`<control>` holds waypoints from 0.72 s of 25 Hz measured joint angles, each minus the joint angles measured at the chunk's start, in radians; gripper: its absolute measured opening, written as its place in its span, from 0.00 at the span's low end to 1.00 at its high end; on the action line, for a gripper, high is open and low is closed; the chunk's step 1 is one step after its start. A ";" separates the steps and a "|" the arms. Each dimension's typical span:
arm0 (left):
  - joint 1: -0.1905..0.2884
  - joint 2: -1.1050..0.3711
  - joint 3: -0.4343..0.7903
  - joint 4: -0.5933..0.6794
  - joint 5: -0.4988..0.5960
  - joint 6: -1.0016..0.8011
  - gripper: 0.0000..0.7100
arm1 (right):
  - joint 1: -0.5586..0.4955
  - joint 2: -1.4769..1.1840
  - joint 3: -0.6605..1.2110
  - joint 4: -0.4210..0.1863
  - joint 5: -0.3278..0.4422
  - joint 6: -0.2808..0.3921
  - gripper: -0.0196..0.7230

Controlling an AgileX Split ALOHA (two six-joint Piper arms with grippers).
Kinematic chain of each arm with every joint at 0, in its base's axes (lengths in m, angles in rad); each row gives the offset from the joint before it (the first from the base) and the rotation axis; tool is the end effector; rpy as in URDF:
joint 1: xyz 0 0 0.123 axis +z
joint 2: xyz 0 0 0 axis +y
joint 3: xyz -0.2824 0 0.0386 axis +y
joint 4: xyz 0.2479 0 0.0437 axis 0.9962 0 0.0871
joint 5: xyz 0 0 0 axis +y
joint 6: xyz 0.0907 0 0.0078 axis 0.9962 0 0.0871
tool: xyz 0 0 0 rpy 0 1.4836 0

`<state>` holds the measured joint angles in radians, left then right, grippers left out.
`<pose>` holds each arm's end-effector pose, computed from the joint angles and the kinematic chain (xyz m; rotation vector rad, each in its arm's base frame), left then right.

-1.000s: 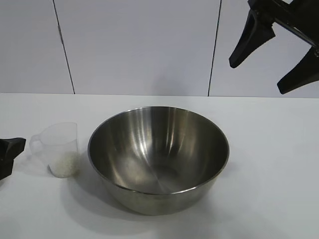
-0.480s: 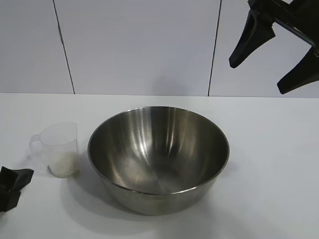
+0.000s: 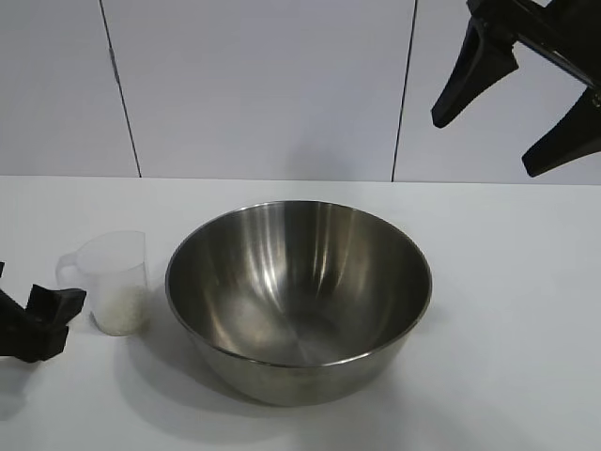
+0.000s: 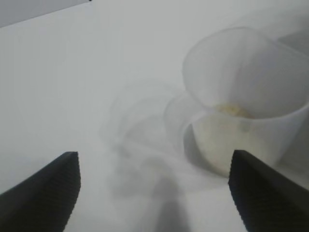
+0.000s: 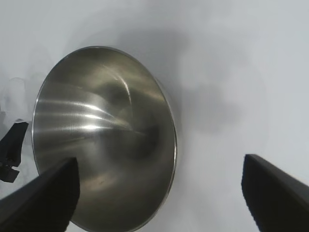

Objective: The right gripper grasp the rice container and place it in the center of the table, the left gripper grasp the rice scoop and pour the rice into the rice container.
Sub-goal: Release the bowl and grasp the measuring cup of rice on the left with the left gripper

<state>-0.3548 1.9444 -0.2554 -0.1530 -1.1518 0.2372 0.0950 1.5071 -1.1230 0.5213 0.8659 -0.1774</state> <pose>0.2239 -0.0695 0.0808 0.4429 1.9714 0.0272 0.3008 0.0634 0.2801 -0.0164 2.6604 0.6072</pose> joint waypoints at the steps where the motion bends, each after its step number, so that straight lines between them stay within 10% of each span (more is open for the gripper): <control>1: 0.000 0.008 -0.005 -0.007 -0.002 0.000 0.85 | 0.000 0.000 0.000 0.000 0.000 0.000 0.88; 18: 0.000 0.077 -0.080 -0.086 -0.003 -0.024 0.84 | 0.000 0.000 0.000 0.000 -0.002 0.001 0.88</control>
<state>-0.3548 2.0214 -0.3357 -0.2393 -1.1545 0.2132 0.0950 1.5071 -1.1230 0.5213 0.8640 -0.1765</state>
